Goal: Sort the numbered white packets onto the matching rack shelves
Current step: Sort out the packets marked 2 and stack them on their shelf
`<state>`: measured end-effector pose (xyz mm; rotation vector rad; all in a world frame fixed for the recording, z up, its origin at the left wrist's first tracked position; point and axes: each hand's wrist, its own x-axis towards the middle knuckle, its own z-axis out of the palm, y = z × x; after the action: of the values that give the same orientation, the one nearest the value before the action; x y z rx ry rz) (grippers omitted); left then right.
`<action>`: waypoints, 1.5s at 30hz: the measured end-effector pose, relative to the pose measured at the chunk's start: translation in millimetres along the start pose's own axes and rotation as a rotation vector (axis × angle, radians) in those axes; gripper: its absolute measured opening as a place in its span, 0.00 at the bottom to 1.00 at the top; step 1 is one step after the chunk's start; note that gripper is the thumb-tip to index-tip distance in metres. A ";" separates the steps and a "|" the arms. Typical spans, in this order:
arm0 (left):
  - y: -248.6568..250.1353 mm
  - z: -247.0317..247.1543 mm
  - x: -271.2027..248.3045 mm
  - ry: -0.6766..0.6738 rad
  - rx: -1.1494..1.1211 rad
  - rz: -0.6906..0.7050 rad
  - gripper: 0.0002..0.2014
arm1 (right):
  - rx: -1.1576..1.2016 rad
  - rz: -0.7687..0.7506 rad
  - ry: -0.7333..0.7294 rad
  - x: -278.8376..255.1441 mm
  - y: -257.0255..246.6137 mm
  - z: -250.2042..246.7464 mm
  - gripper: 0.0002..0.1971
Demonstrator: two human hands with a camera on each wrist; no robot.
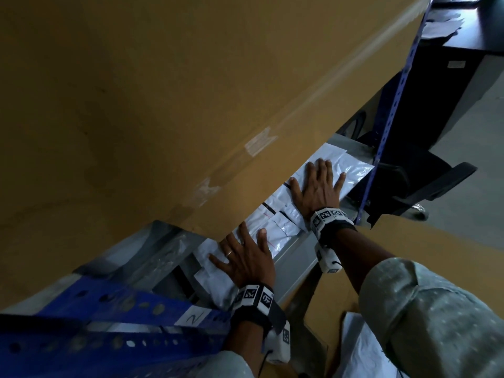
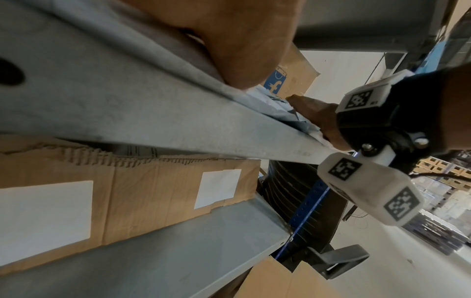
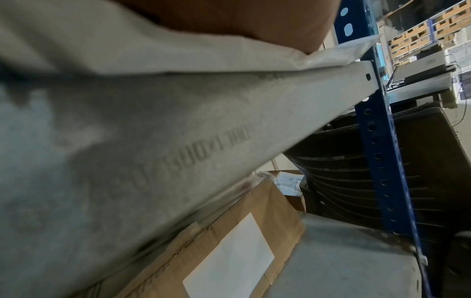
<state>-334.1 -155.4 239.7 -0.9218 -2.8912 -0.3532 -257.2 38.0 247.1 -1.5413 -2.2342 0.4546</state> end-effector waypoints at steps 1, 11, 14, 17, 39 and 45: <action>-0.1 -0.6 0.3 0.007 -0.003 0.006 0.32 | 0.001 0.000 0.002 0.5 0.2 0.5 0.41; -5.1 -4.2 6.0 0.029 -0.014 0.046 0.31 | -0.064 -0.006 -0.010 -3.2 -0.5 -8.1 0.41; -5.5 -4.0 7.0 0.045 -0.013 0.062 0.30 | -0.023 -0.011 -0.064 -3.2 -0.1 -6.1 0.41; -6.8 -5.1 7.2 0.044 -0.017 0.079 0.32 | -0.016 -0.014 -0.074 -2.4 -0.1 -6.9 0.41; 38.4 -103.2 -69.0 0.026 -0.587 0.423 0.07 | 0.288 0.146 0.283 -177.0 50.0 -143.9 0.07; 50.3 -123.3 -150.6 -0.154 -0.717 0.482 0.07 | 0.440 0.261 0.349 -303.1 96.5 -189.6 0.03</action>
<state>-180.8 -230.0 346.1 -1.7476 -2.5315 -1.3523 10.8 -204.5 327.6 -1.5339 -1.5535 0.6447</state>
